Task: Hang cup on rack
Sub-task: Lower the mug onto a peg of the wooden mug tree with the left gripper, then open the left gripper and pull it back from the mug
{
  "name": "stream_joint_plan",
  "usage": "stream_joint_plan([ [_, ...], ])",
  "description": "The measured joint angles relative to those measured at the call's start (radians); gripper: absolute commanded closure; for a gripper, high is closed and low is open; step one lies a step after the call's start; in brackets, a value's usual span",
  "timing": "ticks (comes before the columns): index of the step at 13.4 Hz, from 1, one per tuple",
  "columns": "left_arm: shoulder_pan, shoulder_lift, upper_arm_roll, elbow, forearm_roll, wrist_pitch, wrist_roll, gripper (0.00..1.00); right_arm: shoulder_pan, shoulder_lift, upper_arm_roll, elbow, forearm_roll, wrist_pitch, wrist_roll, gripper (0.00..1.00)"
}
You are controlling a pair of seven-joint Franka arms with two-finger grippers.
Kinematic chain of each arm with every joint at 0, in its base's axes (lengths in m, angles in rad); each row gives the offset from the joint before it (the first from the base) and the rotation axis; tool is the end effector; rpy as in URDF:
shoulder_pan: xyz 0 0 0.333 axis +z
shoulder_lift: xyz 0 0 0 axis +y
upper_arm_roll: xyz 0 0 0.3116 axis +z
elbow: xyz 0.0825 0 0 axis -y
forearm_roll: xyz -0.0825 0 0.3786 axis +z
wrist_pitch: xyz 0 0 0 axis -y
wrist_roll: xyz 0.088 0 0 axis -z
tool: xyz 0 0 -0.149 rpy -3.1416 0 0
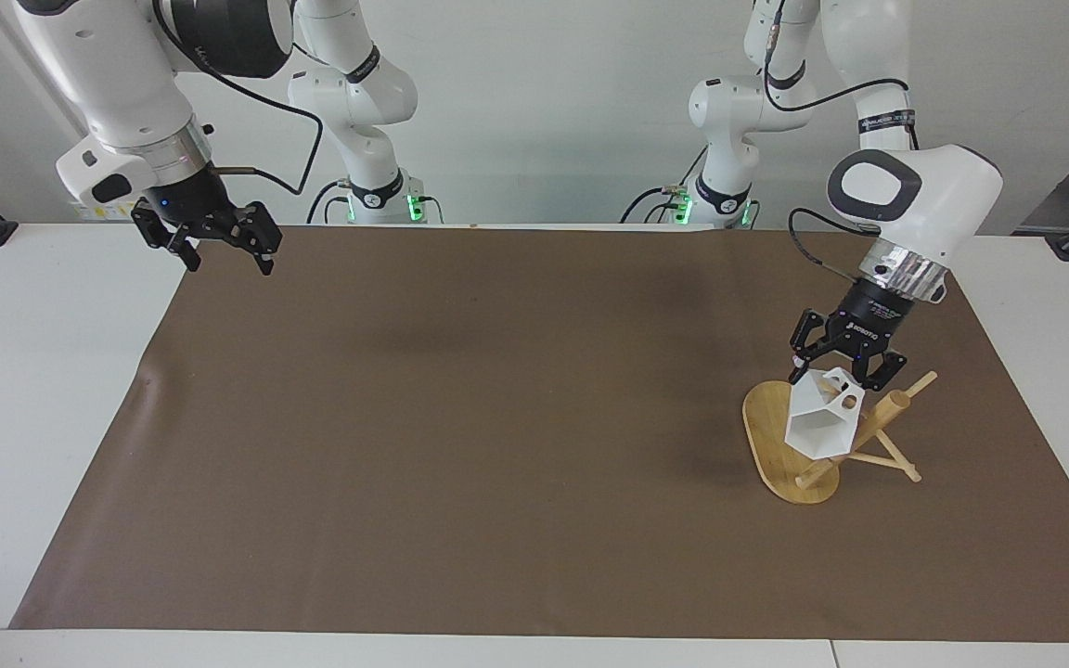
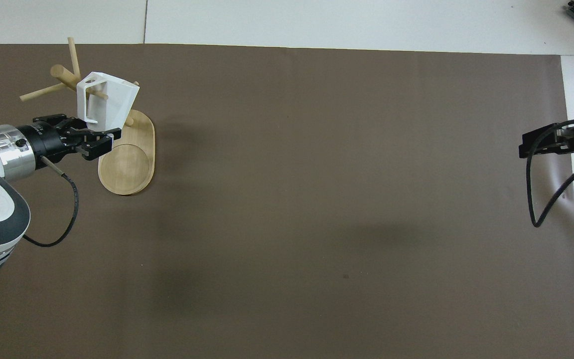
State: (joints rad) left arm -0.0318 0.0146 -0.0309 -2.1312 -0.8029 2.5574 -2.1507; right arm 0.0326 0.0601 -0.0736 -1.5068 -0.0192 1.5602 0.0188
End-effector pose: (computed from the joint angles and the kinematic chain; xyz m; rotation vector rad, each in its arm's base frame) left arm 0.5898 -0.0433 0.4076 0.5734 2.4437 -0.4376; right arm 0.5658 -0.0250 0.5736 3.1166 -0.0933 -0.0106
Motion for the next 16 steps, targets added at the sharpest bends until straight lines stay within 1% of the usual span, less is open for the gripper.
stream_joint_plan([
  [1, 0.0, 0.0, 0.0, 0.0, 0.0, 0.0, -0.005, 0.01, 0.0, 0.0, -0.003, 0.0, 0.0, 0.0, 0.0, 0.0],
  [4, 0.002, 0.0, 0.002, 0.0, 0.0, 0.002, -0.018, 0.0, 0.0, 0.0, -0.012, -0.001, 0.0, 0.0, 0.0, 0.0],
  [8, 0.031, 0.0, 0.004, 0.0, 0.005, 0.001, -0.021, 0.0, 0.0, 0.0, -0.013, -0.001, 0.0, 0.0, -0.001, 0.0],
  [9, 0.04, -0.001, 0.004, 0.001, 0.033, -0.001, -0.02, 0.0, 0.0, 0.0, -0.013, -0.001, 0.0, 0.0, -0.003, 0.0],
  [11, 0.047, -0.004, 0.003, 0.01, 0.138, -0.023, -0.021, 0.0, 0.0, 0.0, -0.013, -0.001, 0.0, 0.0, -0.004, 0.0],
  [16, 0.049, -0.039, 0.001, 0.079, 0.397, -0.221, -0.021, 0.0, 0.0, 0.0, -0.013, -0.001, 0.0, 0.0, -0.004, 0.0],
])
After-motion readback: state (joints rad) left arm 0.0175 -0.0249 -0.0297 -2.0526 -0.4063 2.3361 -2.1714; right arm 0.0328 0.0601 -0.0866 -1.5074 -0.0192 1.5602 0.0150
